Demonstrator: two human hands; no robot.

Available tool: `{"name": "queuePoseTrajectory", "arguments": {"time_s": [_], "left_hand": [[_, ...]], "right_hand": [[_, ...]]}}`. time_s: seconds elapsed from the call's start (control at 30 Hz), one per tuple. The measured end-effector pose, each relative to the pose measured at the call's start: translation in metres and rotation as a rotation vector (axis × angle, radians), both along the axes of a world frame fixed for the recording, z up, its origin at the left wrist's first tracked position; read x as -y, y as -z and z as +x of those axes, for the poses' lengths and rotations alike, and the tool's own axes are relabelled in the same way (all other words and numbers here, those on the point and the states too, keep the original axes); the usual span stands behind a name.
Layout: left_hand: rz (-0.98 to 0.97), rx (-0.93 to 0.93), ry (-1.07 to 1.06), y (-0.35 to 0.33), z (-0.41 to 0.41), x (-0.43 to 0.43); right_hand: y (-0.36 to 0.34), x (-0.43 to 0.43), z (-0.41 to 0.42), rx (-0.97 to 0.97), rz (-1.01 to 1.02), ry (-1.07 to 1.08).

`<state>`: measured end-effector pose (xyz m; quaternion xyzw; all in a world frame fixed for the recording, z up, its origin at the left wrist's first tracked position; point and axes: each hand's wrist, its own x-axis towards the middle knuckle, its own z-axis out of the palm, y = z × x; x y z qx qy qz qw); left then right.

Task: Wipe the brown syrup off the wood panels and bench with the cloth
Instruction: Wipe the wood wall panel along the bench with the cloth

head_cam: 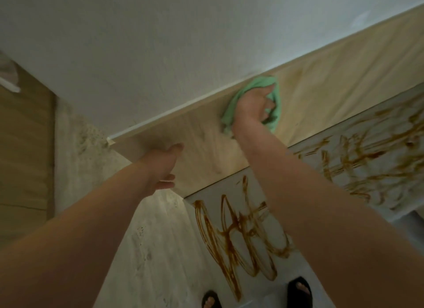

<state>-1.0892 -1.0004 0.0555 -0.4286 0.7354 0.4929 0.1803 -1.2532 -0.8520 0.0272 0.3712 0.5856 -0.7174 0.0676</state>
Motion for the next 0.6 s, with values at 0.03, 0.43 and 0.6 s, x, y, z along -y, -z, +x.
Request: {"name": "queuePoseTrajectory", "arguments": {"time_s": [0.03, 0.43, 0.6], "left_hand": [[0.041, -0.017, -0.033, 0.001, -0.001, -0.003], [0.01, -0.114, -0.004, 0.003, -0.007, -0.055], [-0.347, -0.178, 0.223, 0.002, -0.016, -0.085]], "right_hand": [[-0.003, -0.013, -0.011, 0.007, 0.034, 0.102], [0.021, -0.021, 0.088, 0.013, -0.458, -0.264], [0.03, -0.096, 0.102, -0.042, -0.602, -0.312]]}}
